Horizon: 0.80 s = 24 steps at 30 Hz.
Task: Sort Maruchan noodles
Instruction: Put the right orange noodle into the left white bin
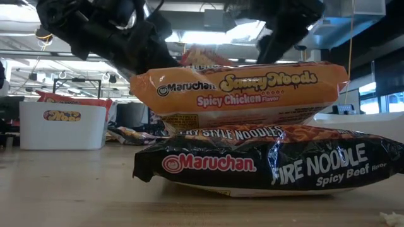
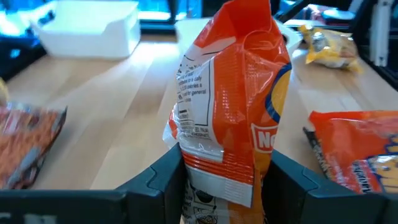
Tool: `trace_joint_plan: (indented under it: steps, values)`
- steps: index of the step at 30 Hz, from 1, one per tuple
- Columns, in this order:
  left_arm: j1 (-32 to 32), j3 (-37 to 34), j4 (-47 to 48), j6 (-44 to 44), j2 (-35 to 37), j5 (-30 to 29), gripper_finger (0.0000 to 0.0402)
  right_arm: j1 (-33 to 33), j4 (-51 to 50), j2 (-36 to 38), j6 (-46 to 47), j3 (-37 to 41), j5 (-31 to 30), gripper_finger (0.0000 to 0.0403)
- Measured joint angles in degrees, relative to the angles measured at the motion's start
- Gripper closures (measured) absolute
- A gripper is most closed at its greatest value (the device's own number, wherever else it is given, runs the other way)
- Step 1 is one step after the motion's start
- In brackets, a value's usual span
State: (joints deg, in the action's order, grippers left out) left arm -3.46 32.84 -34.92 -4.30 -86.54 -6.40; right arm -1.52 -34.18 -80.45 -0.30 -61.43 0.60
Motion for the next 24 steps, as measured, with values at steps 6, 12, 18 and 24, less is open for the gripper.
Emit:
trace_joint_plan:
  steps: [6, 12, 18, 24]
  values:
    - [-1.8, 0.0, -7.5, 2.7, 0.0, -0.4, 0.0246, 0.0, 25.5, 10.2, 1.5, 21.0, 0.0, 0.0118]
    - [-2.8, 0.0, -18.1, 3.4, 0.0, -1.9, 0.0245, 0.0, 54.5, 10.8, 3.1, 32.9, 2.0, 0.0118]
    - [-3.5, 0.0, -22.5, 3.5, 0.0, -7.0, 0.0243, 0.0, 73.3, 7.6, 2.4, 36.4, 6.7, 0.0118]
    - [-3.7, 0.0, -25.2, 3.4, 0.1, -6.4, 0.0242, 0.0, 87.2, 2.0, 2.8, 36.4, 6.4, 0.0118]
